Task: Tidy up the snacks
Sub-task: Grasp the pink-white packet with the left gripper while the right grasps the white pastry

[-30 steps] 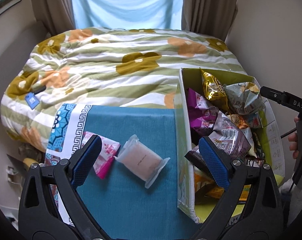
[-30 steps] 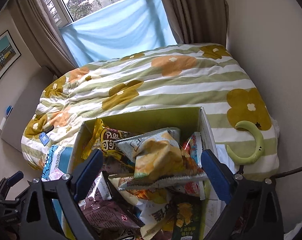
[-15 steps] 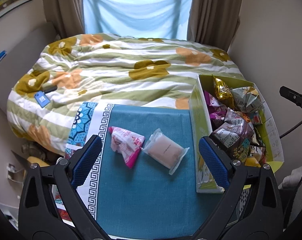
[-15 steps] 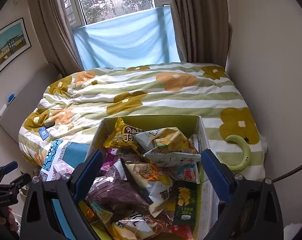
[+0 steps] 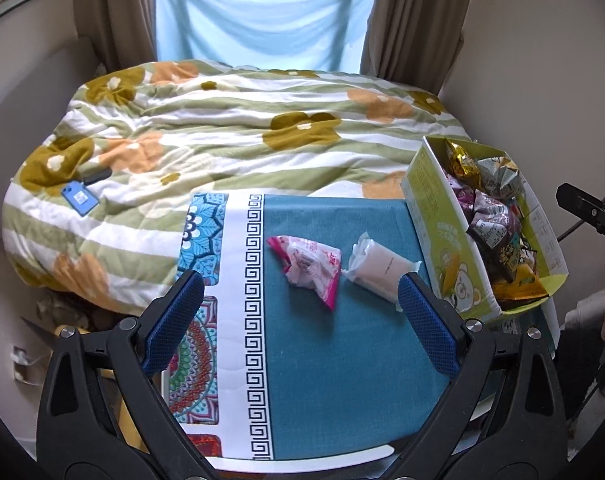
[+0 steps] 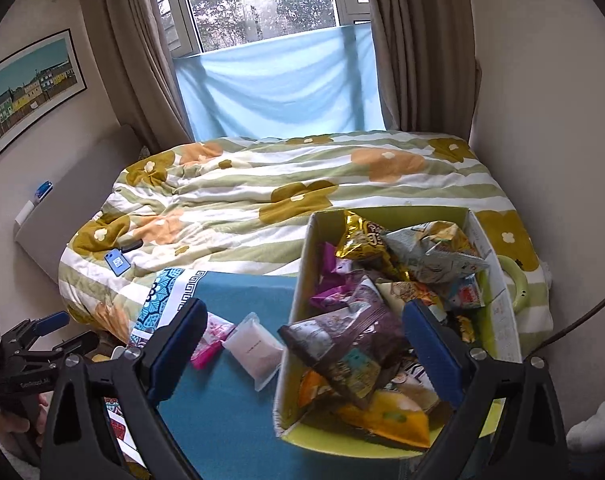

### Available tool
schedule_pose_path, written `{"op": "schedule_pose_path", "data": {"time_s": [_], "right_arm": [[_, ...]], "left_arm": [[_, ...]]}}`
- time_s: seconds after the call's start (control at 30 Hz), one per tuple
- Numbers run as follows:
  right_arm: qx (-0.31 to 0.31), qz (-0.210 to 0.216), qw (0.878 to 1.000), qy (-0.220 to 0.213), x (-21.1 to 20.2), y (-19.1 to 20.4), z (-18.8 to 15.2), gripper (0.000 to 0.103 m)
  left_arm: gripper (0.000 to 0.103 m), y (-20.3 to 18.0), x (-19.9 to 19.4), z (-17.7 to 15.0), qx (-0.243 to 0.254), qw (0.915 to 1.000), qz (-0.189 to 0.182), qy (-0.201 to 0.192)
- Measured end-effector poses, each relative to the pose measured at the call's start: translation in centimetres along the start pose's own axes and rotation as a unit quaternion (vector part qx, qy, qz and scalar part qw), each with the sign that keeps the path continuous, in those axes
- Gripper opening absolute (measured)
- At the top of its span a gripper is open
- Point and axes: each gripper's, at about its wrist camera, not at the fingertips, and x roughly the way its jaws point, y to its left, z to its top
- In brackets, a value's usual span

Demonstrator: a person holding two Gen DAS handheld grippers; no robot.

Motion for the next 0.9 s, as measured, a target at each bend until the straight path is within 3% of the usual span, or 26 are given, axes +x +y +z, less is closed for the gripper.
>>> {"op": "schedule_pose_path", "data": {"time_s": [0.23, 0.43, 0.7, 0.9], "right_arm": [[0.018, -0.011, 1.000, 0.017, 1.8, 5.8, -2.6, 0.098], [0.075, -0.050, 0.995, 0.031, 4.9, 9.5, -6.0, 0.098], [0.187, -0.106, 0.976, 0.023, 9.6, 10.6, -9.7, 0.098], [0.229, -0.142, 0.963, 0.012, 13.1, 10.0, -11.2, 0.097]], "left_arm": [[0.097, 3.5, 3.5, 1.1, 0.035, 0.9981, -0.045, 0.024], [0.097, 4.5, 8.9, 0.9, 0.049, 0.9938, -0.085, 0.053], [0.097, 3.9, 17.1, 0.7, 0.043, 0.9863, -0.128, 0.095], [0.097, 3.1, 21.9, -0.6, 0.044, 0.9803, -0.148, 0.123]]}}
